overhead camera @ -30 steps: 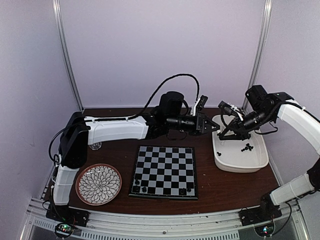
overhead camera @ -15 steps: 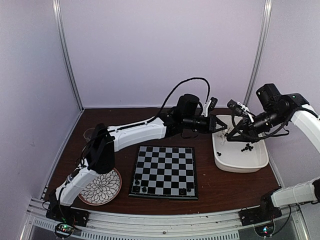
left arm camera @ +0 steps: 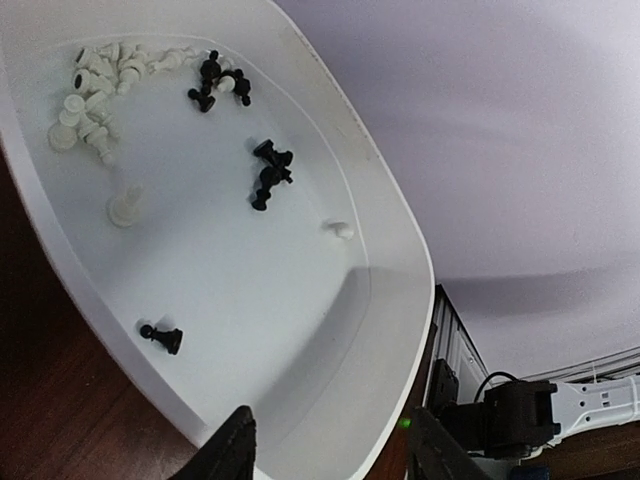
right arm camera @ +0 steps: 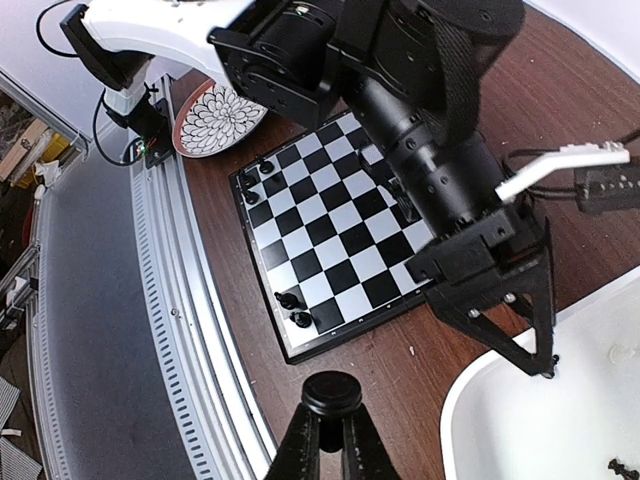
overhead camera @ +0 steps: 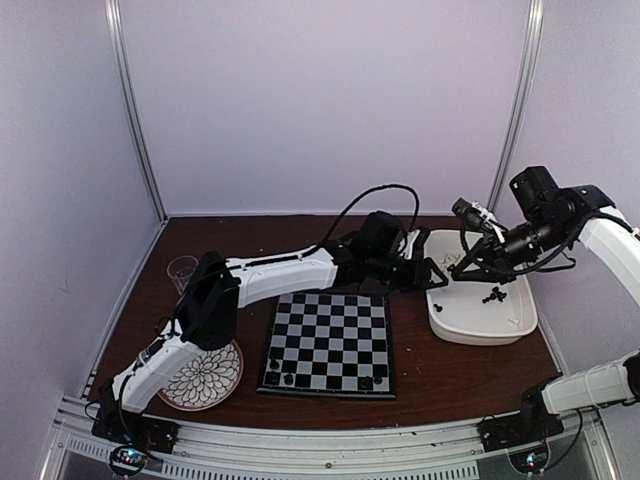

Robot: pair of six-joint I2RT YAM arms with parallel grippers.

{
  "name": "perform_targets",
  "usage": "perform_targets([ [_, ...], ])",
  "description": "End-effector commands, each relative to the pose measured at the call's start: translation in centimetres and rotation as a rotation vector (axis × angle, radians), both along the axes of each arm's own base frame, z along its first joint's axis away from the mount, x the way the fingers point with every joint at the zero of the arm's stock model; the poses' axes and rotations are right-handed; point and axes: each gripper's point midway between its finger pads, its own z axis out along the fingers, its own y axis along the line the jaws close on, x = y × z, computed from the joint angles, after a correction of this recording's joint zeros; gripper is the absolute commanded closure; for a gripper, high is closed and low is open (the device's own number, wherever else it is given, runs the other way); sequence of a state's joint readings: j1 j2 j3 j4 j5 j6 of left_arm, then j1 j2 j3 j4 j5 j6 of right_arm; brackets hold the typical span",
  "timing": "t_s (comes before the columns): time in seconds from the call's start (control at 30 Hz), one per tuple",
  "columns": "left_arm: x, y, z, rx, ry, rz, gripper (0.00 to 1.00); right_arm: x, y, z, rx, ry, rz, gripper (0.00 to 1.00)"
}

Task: Set up the chess pieces on the board
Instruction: Pass from the right arm to the left

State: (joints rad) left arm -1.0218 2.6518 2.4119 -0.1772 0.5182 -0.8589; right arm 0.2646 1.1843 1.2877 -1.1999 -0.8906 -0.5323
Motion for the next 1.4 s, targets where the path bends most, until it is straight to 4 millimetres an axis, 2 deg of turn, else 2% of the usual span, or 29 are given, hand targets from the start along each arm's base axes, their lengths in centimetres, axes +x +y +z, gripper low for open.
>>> perform_targets([
  [0.0, 1.9, 3.4, 8.3, -0.131, -0.164, 0.062, 0.49, 0.7, 0.1, 0.4, 0.004, -0.020, -0.017, 0.97],
  [0.1, 1.3, 6.4, 11.7, -0.181, -0.289, 0.092, 0.49, 0.8, 0.4, 0.6, 0.027, -0.011, -0.015, 0.96],
  [0.23, -0.7, 9.9, 14.9, -0.238, -0.402, 0.103, 0.48, 1.2, 1.1, 1.0, 0.074, 0.031, -0.009, 0.94],
  [0.3, -1.6, 11.4, 16.3, -0.256, -0.445, 0.112, 0.47, 2.0, 1.4, 0.4, 0.069, 0.073, -0.019, 0.93],
  [0.43, -2.5, 13.2, 16.1, -0.204, -0.477, 0.114, 0.46, 3.5, 0.6, -2.1, -0.092, 0.104, -0.055, 0.96],
  [0.53, -2.5, 14.9, 15.4, -0.137, -0.482, 0.154, 0.47, 4.0, -0.1, -3.3, -0.240, 0.042, -0.041, 0.96],
  [0.73, -0.3, 22.4, 12.7, 0.039, -0.490, 0.424, 0.47, 3.1, -2.3, -5.6, -0.610, -0.086, 0.132, 0.97],
  [0.87, 0.0, 25.6, 11.7, 0.108, -0.502, 0.478, 0.46, 2.6, -2.4, -6.7, -0.814, -0.162, 0.278, 0.97],
  [0.93, -0.2, 25.9, 10.7, 0.128, -0.494, 0.468, 0.47, 2.5, -1.6, -6.9, -0.855, -0.177, 0.329, 0.98],
  [1.03, -1.3, 24.4, 9.2, 0.064, -0.410, 0.391, 0.46, 3.1, 0.3, -6.8, -0.835, -0.201, 0.340, 0.99],
  [1.13, -2.1, 22.9, 7.8, -0.015, -0.316, 0.334, 0.43, 3.3, 2.9, -5.2, -0.733, -0.216, 0.338, 1.00],
  [1.27, -3.3, 20.7, 8.6, -0.171, -0.261, 0.237, 0.40, 2.6, 6.3, -3.0, -0.545, -0.176, 0.355, 1.00],
  [1.37, -4.0, 19.2, 9.8, -0.256, -0.263, 0.157, 0.39, 2.0, 8.4, -2.1, -0.441, -0.120, 0.365, 0.99],
])
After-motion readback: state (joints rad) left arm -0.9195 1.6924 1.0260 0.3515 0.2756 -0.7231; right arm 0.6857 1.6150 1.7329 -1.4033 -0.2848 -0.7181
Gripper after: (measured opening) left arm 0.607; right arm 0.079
